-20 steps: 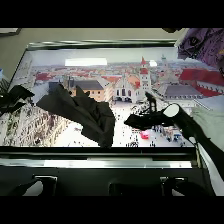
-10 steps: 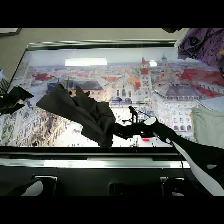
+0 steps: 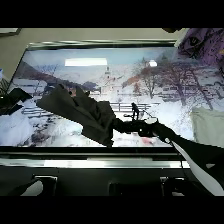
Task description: Fold the clothes and pants, and hang the long-sleeved shirts on hangers.
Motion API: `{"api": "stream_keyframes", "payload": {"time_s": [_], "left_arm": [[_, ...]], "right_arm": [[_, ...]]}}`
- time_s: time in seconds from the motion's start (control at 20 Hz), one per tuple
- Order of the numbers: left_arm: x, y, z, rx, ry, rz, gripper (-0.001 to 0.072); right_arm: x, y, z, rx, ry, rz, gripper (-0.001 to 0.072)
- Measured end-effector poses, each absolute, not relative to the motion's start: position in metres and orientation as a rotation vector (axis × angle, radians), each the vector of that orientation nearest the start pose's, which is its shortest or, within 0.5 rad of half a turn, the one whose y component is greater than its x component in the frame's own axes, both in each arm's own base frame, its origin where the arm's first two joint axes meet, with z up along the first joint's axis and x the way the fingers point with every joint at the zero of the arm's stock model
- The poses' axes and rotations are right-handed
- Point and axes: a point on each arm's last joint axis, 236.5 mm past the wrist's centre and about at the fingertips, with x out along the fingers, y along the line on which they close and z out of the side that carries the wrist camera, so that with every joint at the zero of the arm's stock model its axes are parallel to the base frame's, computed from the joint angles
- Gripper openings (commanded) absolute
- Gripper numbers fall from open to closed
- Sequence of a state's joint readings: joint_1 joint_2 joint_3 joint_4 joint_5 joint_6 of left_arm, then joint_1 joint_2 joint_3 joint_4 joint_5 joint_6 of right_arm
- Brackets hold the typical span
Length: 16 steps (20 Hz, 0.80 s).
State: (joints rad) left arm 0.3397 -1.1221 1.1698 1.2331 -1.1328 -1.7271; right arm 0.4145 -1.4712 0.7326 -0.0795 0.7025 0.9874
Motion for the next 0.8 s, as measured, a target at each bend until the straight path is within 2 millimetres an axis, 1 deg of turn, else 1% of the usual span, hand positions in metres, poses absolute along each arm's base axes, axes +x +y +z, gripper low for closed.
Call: {"api": "stream_keyframes", "payload": {"time_s": [0.1,0.2,0.3,0.4,0.5,0.6,0.8], "left_arm": [[0.387,0.073,0.073,-0.623,1.014,0.219,0.0704],[0.392,0.083,0.052,-0.658,1.032,0.238,0.0704],[0.400,0.084,0.028,-0.700,1.059,0.216,0.0703],[0.407,0.083,0.003,-0.727,1.096,0.189,0.0703],[0.413,0.082,-0.018,-0.758,1.116,0.177,0.0702],[0.421,0.082,-0.033,-0.783,1.118,0.171,0.0702],[0.431,0.076,-0.053,-0.813,1.123,0.145,0.0702]], "right_arm": [[0.332,0.287,-0.058,0.862,1.226,0.591,0.0030],[0.345,0.263,-0.049,0.857,1.191,0.554,0.0030],[0.356,0.240,-0.039,0.857,1.152,0.521,0.0030],[0.364,0.224,-0.031,0.862,1.125,0.500,0.0030],[0.367,0.213,-0.027,0.873,1.115,0.485,0.0030],[0.368,0.208,-0.025,0.876,1.113,0.479,0.0030],[0.368,0.203,-0.025,0.868,1.114,0.473,0.0031]]}}
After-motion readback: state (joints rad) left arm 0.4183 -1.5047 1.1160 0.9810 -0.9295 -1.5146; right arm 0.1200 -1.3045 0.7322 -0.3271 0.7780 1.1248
